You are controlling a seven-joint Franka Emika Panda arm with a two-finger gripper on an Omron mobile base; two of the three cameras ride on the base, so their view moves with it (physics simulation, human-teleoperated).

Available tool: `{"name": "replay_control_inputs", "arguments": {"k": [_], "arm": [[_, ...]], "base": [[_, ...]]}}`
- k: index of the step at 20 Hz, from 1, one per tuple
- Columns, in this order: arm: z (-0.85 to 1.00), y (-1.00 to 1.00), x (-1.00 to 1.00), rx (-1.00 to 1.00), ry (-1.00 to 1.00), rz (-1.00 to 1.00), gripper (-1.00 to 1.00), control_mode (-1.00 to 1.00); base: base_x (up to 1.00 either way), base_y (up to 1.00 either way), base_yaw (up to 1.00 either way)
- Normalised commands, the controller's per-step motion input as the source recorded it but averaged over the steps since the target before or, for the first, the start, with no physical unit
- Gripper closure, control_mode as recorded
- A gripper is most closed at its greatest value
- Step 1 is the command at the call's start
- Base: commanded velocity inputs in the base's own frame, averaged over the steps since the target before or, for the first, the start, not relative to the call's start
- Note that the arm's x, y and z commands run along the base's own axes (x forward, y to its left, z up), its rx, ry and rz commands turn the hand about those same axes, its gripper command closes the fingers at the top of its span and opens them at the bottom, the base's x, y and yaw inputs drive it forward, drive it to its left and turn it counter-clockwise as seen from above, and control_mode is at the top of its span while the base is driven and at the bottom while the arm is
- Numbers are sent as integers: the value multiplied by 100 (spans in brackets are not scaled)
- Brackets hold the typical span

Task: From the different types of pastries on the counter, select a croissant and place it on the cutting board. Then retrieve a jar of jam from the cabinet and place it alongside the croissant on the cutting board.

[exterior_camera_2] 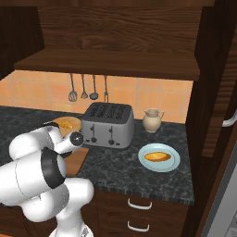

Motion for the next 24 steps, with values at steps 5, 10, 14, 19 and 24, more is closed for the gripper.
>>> {"name": "replay_control_inputs", "arguments": {"k": [5,10,14,19,24], "arm": [[2,2,0,26,14,8,100,-100],[-18,-5,1,3,12,8,100,-100],[-18,0,0,2,15,11,-100,-100],[22,7,-6,0,19,9,-100,-100],[78,27,-45,-11,8,12,-100,-100]], "base": [[0,0,0],[0,0,0],[0,0,0],[0,0,0],[0,0,0]]}}
